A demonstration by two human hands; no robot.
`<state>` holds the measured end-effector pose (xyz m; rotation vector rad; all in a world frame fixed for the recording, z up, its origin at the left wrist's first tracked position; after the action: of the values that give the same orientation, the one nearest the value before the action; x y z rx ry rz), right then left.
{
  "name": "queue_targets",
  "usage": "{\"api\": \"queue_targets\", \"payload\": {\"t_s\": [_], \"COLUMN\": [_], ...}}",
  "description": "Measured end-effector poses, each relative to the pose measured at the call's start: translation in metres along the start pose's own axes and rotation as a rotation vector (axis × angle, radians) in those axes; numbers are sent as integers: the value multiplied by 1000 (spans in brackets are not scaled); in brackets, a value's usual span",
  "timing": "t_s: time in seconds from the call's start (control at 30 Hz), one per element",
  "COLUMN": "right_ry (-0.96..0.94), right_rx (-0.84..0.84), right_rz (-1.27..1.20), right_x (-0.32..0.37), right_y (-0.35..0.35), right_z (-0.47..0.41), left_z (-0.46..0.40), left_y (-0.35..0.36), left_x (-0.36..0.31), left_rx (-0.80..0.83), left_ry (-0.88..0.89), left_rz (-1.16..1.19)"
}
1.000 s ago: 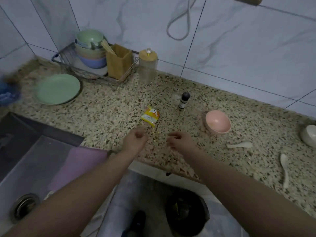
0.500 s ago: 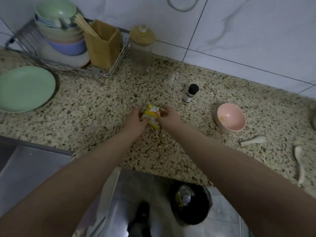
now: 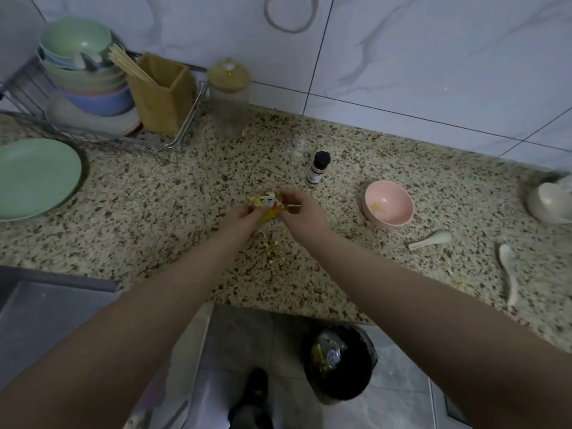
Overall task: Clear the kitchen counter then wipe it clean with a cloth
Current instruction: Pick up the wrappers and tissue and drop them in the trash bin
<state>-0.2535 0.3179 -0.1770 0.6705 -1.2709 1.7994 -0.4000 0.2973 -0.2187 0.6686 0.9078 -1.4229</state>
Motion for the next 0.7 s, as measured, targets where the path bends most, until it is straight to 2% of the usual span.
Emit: {"api": "queue_targets", "payload": {"t_s": [0.13, 0.3, 0.53, 0.7], "right_ry": [-57, 148, 126, 105], "right_rx": [-111, -26, -47, -36], "right_rz": [196, -124, -65, 58], "right_x": [-15, -57, -110, -163], "right_y": [-32, -71, -131, -182], "right_z": [20, 62, 137, 191], "left_z": [27, 72, 143, 201], "left_y": [20, 67, 125, 169], "left_x": [1, 4, 33, 67], "left_rx": [52, 84, 175, 173], "left_ry": [-20, -64, -47, -3], "left_rz": [98, 197, 72, 132]}}
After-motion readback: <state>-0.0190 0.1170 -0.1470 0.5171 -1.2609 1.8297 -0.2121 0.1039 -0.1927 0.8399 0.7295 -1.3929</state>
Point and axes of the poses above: each hand's wrist, its own z-axis away from the middle knuckle, its own y-axis out of the palm, x = y × z, the point moved 3 cm from there along -z, towards the middle knuckle, and after that the axes turned 4 degrees about y, right-handed, at the moved point
